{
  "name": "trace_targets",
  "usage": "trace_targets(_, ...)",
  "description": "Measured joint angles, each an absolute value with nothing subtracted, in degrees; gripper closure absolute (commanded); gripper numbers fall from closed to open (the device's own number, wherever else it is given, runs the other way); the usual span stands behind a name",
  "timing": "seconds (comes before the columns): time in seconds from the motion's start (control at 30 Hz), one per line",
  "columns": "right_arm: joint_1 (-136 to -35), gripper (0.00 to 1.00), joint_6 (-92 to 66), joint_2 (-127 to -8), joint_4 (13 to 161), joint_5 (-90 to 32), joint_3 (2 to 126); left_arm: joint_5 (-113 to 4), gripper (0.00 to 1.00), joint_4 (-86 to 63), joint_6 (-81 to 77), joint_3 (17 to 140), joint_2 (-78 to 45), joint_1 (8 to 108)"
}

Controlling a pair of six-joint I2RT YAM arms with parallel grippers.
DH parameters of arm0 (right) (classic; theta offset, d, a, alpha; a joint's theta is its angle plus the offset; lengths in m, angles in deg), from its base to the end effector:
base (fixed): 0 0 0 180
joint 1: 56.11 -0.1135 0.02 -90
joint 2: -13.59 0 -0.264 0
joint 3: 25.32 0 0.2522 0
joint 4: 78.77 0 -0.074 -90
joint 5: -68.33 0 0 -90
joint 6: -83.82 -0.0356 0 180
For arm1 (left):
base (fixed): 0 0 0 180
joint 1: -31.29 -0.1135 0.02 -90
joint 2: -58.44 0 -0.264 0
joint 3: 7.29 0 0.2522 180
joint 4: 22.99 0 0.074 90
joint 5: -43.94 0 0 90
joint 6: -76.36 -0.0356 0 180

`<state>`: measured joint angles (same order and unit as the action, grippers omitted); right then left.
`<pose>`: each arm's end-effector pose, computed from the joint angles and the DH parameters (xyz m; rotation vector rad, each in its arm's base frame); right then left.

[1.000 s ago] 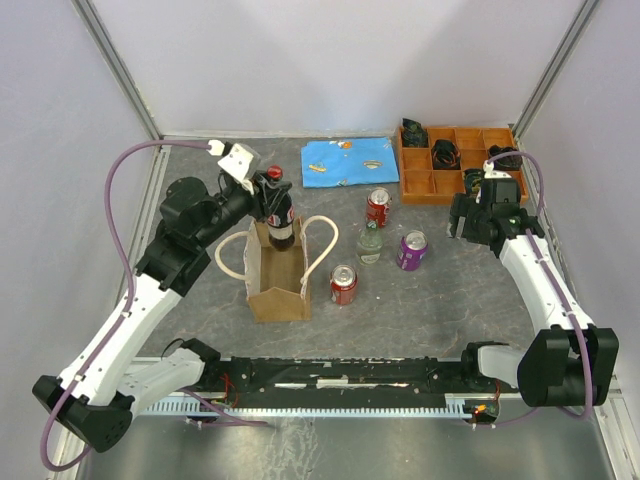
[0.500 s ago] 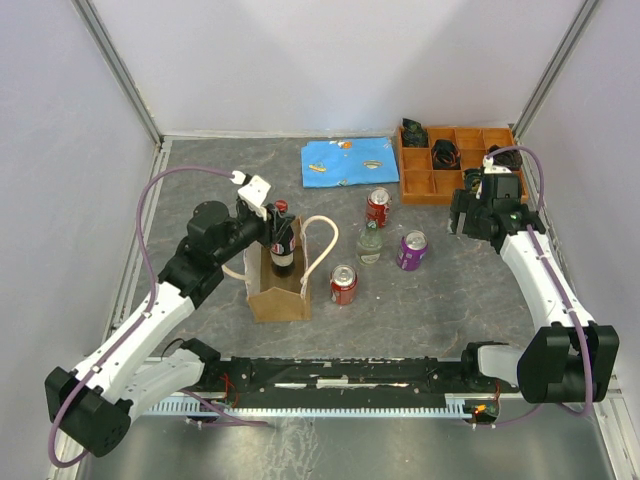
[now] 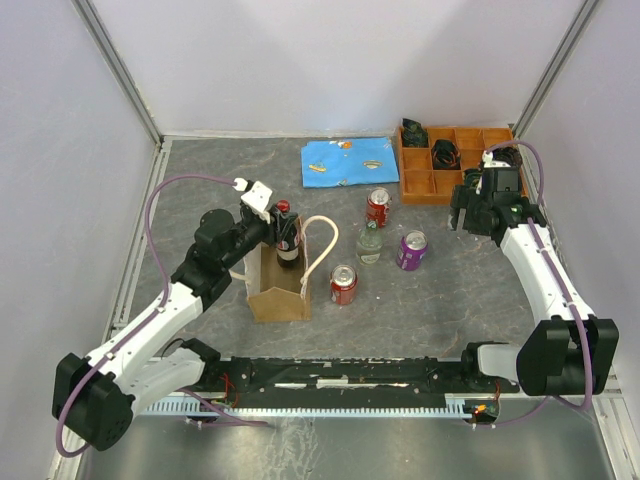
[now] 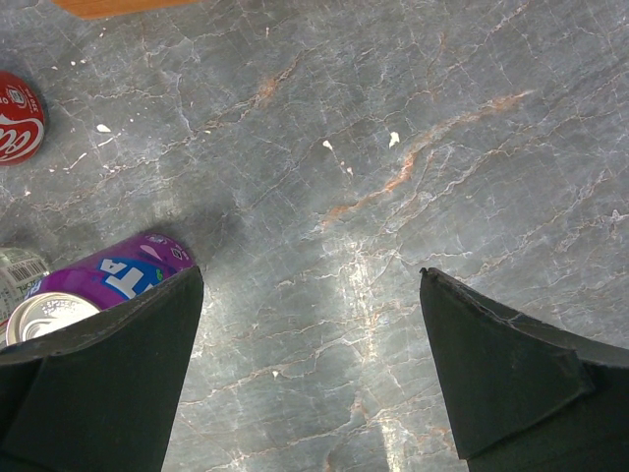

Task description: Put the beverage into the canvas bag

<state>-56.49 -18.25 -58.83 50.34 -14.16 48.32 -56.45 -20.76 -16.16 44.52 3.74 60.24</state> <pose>0.2632 -0.0029 0.2872 0.3055 2.4093 -0.0617 0.1963 -0.1159 0.3065 0.5890 1.5764 -0.4990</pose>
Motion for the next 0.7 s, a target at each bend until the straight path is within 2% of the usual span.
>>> trace_targets(0.7,-56.5,0.01,-18.3,-59.3,49.2,-14.1,48.4,-54.4,0.97,-29.9,-16.1,40.5,-2.0,60.2)
